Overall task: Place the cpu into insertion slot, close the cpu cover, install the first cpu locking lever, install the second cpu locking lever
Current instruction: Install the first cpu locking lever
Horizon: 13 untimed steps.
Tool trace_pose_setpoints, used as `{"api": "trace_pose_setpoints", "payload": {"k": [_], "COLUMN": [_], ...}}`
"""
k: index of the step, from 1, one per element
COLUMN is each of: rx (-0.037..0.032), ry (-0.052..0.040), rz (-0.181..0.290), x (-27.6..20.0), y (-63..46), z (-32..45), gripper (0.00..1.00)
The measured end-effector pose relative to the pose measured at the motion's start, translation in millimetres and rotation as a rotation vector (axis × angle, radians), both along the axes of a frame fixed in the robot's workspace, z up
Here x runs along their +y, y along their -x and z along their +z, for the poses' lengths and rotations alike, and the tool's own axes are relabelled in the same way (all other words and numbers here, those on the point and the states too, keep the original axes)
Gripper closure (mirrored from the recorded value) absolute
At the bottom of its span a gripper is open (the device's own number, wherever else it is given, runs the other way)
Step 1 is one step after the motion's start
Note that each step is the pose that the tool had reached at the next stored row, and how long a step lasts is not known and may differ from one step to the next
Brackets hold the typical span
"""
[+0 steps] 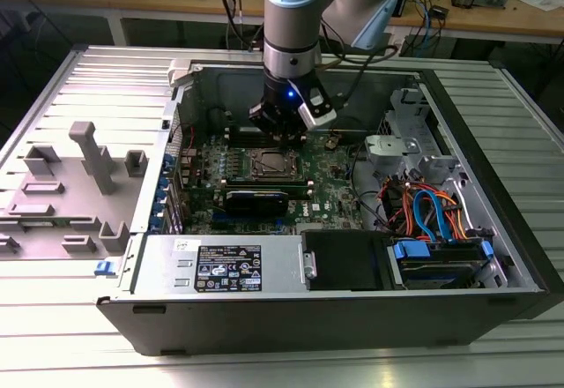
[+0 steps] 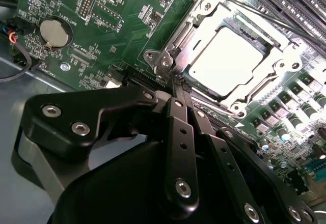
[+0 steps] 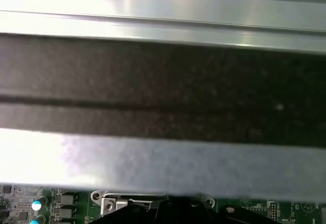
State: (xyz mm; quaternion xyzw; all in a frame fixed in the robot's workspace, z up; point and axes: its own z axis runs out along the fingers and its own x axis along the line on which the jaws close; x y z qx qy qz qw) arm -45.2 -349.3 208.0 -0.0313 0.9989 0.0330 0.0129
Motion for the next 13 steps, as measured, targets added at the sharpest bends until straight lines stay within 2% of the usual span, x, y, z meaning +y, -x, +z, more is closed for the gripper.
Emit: {"api": "trace_pose_setpoints", "payload": {"k": [13], "rx": [0.0004], "ry": [0.0021], "rz": [0.000], "x": [-1.7], "y": [0.1], "z": [-7.7], "gripper": [0.89]}}
